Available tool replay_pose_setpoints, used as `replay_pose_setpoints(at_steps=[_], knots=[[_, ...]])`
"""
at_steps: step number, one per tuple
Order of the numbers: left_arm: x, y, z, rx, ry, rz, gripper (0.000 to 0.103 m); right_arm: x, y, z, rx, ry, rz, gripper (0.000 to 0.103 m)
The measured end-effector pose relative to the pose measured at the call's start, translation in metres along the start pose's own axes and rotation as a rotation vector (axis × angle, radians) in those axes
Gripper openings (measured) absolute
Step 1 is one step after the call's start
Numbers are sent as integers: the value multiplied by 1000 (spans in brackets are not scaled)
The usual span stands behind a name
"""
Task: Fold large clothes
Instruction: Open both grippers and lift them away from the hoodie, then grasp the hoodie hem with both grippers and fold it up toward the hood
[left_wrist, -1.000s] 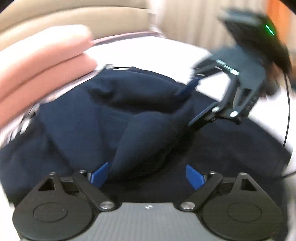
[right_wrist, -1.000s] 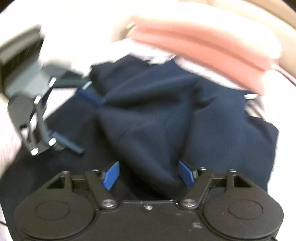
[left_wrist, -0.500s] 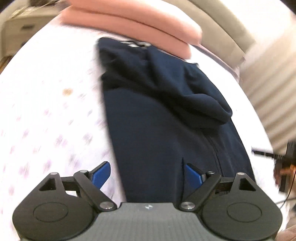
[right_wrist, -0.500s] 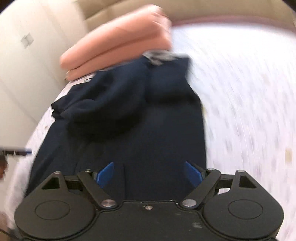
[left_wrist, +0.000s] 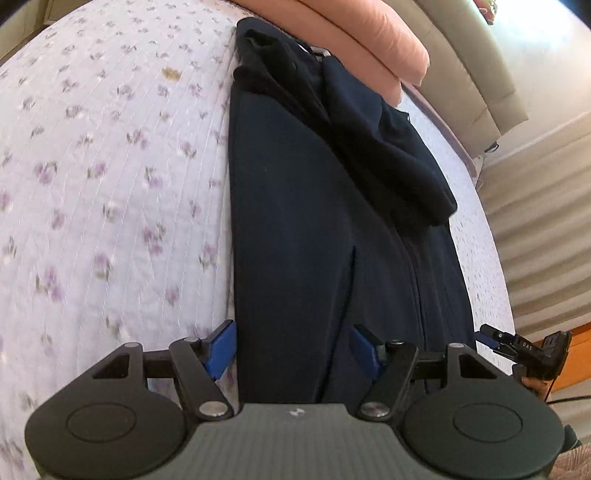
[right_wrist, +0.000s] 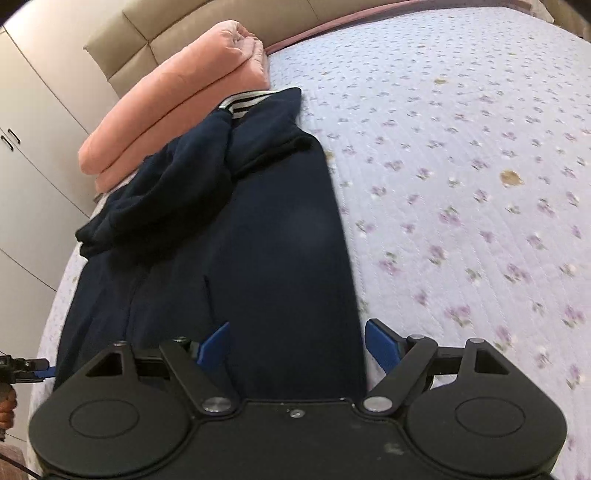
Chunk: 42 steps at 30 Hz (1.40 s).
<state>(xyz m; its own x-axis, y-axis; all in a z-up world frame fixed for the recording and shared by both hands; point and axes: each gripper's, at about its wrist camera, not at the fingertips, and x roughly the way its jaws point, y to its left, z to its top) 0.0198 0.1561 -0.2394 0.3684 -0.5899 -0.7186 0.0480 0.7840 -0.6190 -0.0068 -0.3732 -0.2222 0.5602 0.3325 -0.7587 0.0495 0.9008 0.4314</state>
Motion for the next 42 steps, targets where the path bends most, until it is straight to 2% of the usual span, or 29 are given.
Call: replay_pose_setpoints(at_steps=[3, 9, 19, 20, 21, 22, 24, 26, 28, 29, 30, 31, 32, 33, 34, 35, 36, 39, 42], knots=[[1, -1, -12, 1, 25, 1, 64, -2, -10, -12, 43, 32, 22, 95], [-1, -2, -32, -13, 69, -41, 62, -19, -23, -39, 94, 43, 94, 93], [6, -13, -65, 39, 223, -96, 52, -40, -33, -73, 166, 187, 220, 88], [7, -14, -68, 50, 241, -101, 51, -41, -34, -74, 176, 193, 235, 84], [7, -15, -71, 62, 252, -102, 51, -41, -35, -76, 196, 205, 260, 74], [7, -16, -73, 69, 259, -104, 51, -40, -38, -79, 218, 216, 279, 60], [10, -16, -75, 56, 277, -122, 51, -33, -40, -86, 247, 246, 296, 44], [13, -13, -79, 27, 321, -169, 46, -28, -40, -90, 262, 238, 303, 43], [18, -14, -81, 26, 337, -166, 42, -27, -43, -92, 315, 210, 328, 41], [21, -15, -84, 29, 328, -153, 36, -27, -43, -92, 327, 202, 334, 37], [24, -13, -87, 19, 318, -150, 15, -30, -41, -92, 317, 193, 317, 23], [25, -13, -88, 10, 305, -141, 6, -36, -37, -90, 288, 170, 293, 12], [23, -16, -88, 21, 268, -122, 5, -49, -31, -88, 255, 114, 314, 12], [12, -26, -88, 73, 200, -126, 5, -65, -22, -85, 211, 47, 367, 10], [-3, -36, -88, 136, 124, -166, 5, -82, -11, -79, 157, -2, 384, 9], [-17, -41, -87, 163, 72, -218, 5, -94, -2, -75, 115, -31, 349, 9], [-25, -39, -83, 129, 72, -240, 5, -103, 3, -72, 98, -43, 295, 9], [-23, -21, -83, 46, 106, -209, 5, -94, -6, -76, 158, 33, 266, 8], [-11, -18, -91, 49, 136, -181, 5, -79, -4, -85, 157, 92, 217, 8]])
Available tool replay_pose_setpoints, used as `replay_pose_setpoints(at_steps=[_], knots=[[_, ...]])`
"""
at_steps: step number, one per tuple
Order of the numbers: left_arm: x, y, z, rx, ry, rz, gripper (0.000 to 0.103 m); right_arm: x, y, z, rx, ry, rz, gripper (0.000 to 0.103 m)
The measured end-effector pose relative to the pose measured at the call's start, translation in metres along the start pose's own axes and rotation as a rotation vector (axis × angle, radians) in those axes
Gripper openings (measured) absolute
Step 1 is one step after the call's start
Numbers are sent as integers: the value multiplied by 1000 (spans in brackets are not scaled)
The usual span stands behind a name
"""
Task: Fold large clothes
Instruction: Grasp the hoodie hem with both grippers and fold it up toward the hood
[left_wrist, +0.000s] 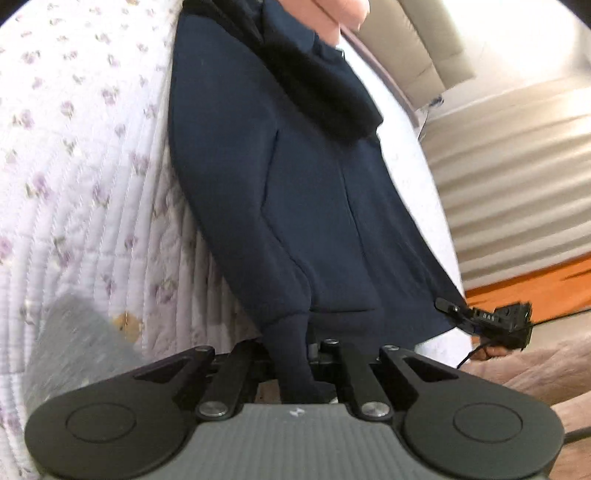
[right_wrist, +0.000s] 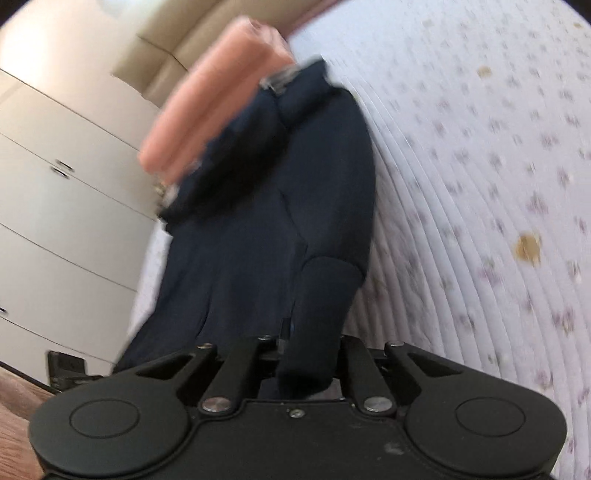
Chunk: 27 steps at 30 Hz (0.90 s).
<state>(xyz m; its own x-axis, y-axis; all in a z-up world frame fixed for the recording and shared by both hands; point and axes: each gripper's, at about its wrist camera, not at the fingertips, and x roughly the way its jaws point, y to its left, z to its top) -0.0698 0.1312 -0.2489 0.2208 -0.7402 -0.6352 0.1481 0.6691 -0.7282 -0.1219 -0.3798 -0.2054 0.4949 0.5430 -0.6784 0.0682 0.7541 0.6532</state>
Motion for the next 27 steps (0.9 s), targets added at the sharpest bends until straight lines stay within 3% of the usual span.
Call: replay_pose_setpoints(at_steps=[7, 11, 20, 24, 27], knots=[[-7, 2, 8, -49, -51, -27, 5, -6, 11, 14, 35, -34, 28, 8], [-22, -8, 31, -55, -85, -57, 5, -17, 16, 28, 117, -107, 138, 8], [-61, -53, 111, 13, -198, -95, 5, -27, 62, 118, 63, -243, 234, 8], [-71, -62, 141, -43, -269, -137, 5, -16, 75, 160, 113, -268, 277, 8], [-75, -69, 163, -24, -309, -113, 5, -9, 95, 194, 51, -288, 283, 8]])
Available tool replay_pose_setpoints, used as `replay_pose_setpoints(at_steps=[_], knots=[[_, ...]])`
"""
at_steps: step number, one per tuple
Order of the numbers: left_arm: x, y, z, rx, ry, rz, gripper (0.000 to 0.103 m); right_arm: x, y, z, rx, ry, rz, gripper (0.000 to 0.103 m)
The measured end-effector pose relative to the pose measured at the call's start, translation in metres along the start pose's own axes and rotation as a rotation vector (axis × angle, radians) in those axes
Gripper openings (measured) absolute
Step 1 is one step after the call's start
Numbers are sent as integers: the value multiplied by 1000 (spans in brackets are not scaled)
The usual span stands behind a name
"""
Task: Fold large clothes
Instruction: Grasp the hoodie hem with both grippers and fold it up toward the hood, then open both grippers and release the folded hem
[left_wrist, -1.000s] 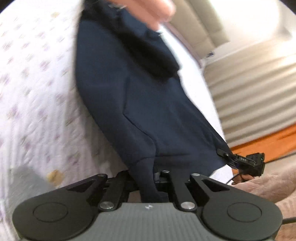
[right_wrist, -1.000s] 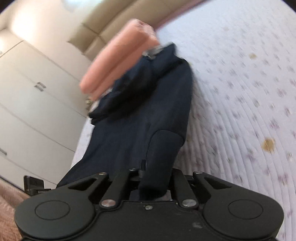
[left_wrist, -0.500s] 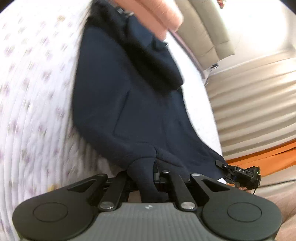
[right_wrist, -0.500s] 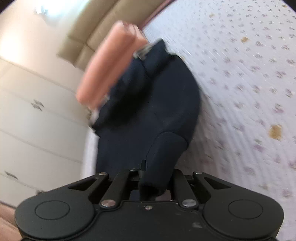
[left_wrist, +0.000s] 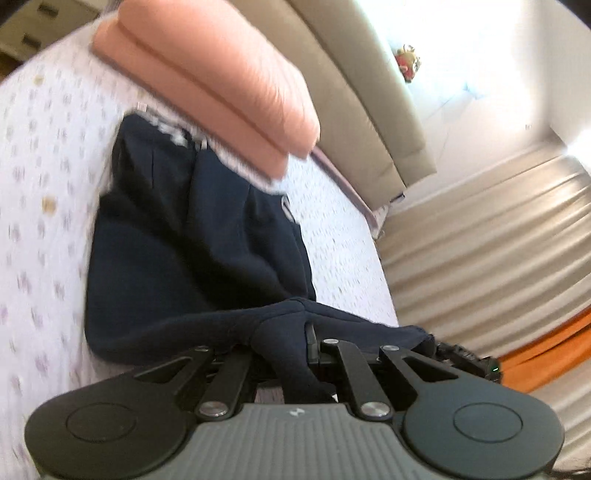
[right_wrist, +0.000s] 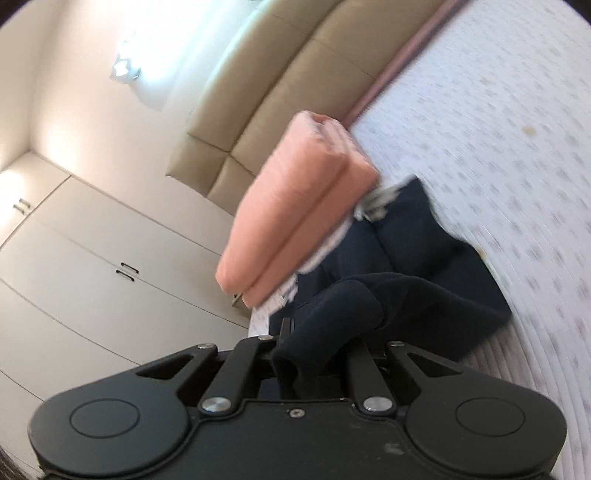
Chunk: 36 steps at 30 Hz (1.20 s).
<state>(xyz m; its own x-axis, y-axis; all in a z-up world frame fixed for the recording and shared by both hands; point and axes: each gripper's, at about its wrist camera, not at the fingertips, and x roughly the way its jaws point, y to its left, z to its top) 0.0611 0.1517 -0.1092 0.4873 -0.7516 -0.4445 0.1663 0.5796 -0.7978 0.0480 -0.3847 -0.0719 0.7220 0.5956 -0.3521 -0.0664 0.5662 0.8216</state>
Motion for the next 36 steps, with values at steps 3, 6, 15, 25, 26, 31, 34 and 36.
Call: replay_pose_setpoints(at_steps=[3, 6, 15, 25, 26, 31, 34, 36], knots=[[3, -4, 21, 32, -46, 10, 5, 27, 17, 25, -71, -19, 24, 8], [6, -5, 51, 54, -106, 4, 5, 53, 23, 46, -97, -43, 22, 8], [73, 23, 128, -5, -151, 53, 5, 151, -1, 95, -47, -59, -130, 8], [148, 89, 185, -95, -193, 148, 12, 263, -52, 122, -25, 9, -279, 17], [154, 94, 186, -85, -189, 167, 19, 268, -56, 121, -25, 20, -291, 21], [146, 88, 170, 132, -185, 193, 49, 257, -59, 99, -204, -18, -279, 69], [144, 68, 147, 370, -95, 251, 54, 234, -50, 76, -369, -85, -242, 84], [158, 59, 129, 516, 10, 290, 53, 240, -47, 59, -488, -10, -248, 85]])
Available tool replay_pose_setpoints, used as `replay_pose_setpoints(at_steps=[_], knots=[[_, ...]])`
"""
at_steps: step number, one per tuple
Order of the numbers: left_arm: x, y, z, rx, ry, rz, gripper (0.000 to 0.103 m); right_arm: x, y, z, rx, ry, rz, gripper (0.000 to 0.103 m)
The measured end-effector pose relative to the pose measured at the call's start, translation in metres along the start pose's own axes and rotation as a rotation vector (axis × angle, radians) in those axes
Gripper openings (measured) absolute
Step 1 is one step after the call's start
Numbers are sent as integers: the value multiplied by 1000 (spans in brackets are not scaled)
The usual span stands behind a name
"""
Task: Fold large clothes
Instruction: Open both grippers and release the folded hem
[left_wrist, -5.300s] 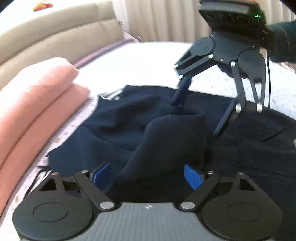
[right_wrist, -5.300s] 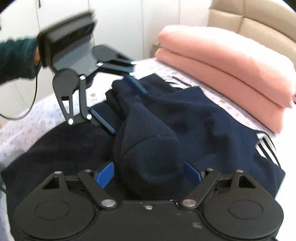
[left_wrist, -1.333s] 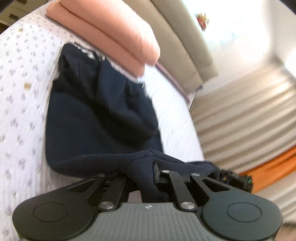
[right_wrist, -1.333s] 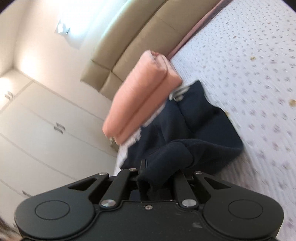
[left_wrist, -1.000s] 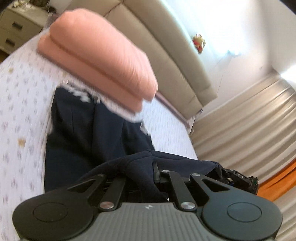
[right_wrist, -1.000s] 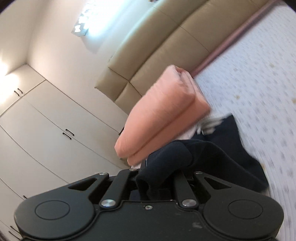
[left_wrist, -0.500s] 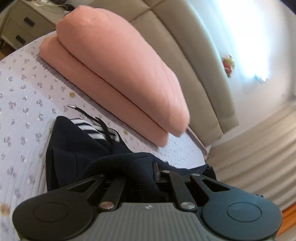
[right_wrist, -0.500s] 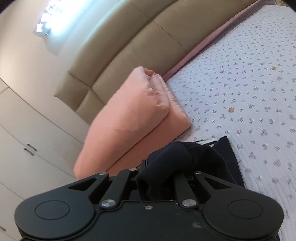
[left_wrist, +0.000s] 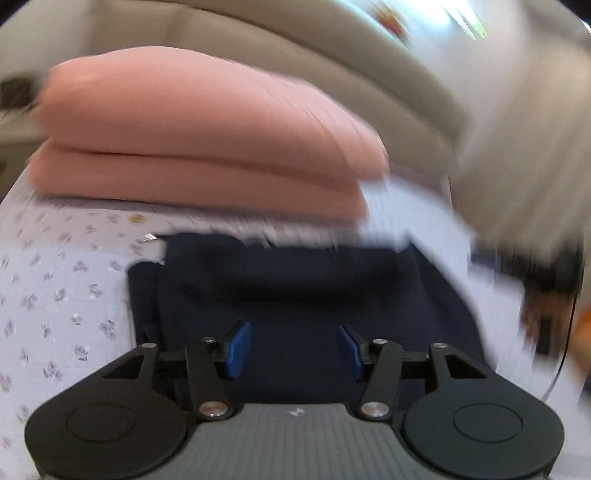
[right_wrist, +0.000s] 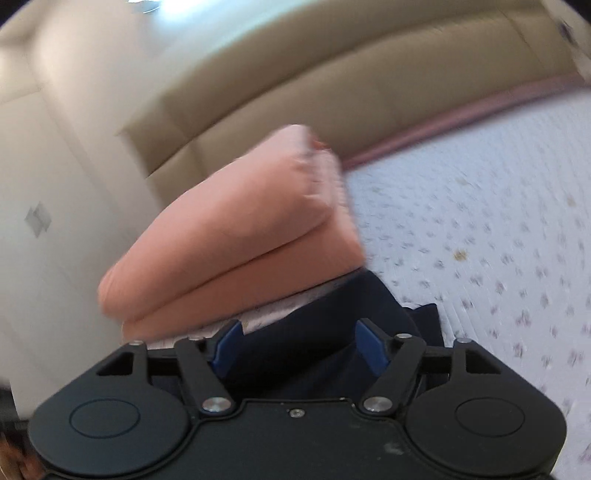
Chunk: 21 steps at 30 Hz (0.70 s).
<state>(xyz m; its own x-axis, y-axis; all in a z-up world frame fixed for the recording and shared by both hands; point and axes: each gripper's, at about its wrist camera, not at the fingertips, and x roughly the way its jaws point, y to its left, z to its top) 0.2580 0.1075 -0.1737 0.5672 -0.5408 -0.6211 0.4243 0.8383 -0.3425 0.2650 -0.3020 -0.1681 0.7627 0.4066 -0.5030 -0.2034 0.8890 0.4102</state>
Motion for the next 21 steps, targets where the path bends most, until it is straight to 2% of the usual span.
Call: replay_pose_setpoints(at_steps=[3, 6, 8, 10, 12, 14, 15, 16, 18, 20, 21], knots=[[26, -19, -9, 124, 89, 11, 52, 23, 27, -23, -200, 125, 21, 84], [52, -23, -9, 84, 95, -2, 52, 51, 47, -37, -247, 217, 56, 83], [71, -27, -7, 89, 103, 5, 53, 76, 58, -48, -290, 280, 29, 83], [85, -37, -5, 159, 56, 69, 56, 95, 65, -54, -358, 263, 0, 87], [104, -41, -3, 197, -25, 206, 69, 114, 66, -52, -377, 209, -37, 91], [122, -35, 2, 184, -92, 327, 77, 134, 58, -43, -329, 165, -82, 96], [130, -28, 7, 161, -113, 395, 94, 146, 51, -38, -282, 156, -111, 96], [135, -21, 12, 125, -124, 426, 102, 153, 46, -34, -256, 144, -122, 98], [139, -2, 17, 47, -129, 414, 103, 162, 37, -28, -252, 110, -135, 102], [134, 9, 18, 14, -136, 378, 103, 165, 19, -20, -218, 80, -270, 102], [130, 14, 18, 4, -144, 377, 103, 164, 0, -16, -156, 79, -289, 102]])
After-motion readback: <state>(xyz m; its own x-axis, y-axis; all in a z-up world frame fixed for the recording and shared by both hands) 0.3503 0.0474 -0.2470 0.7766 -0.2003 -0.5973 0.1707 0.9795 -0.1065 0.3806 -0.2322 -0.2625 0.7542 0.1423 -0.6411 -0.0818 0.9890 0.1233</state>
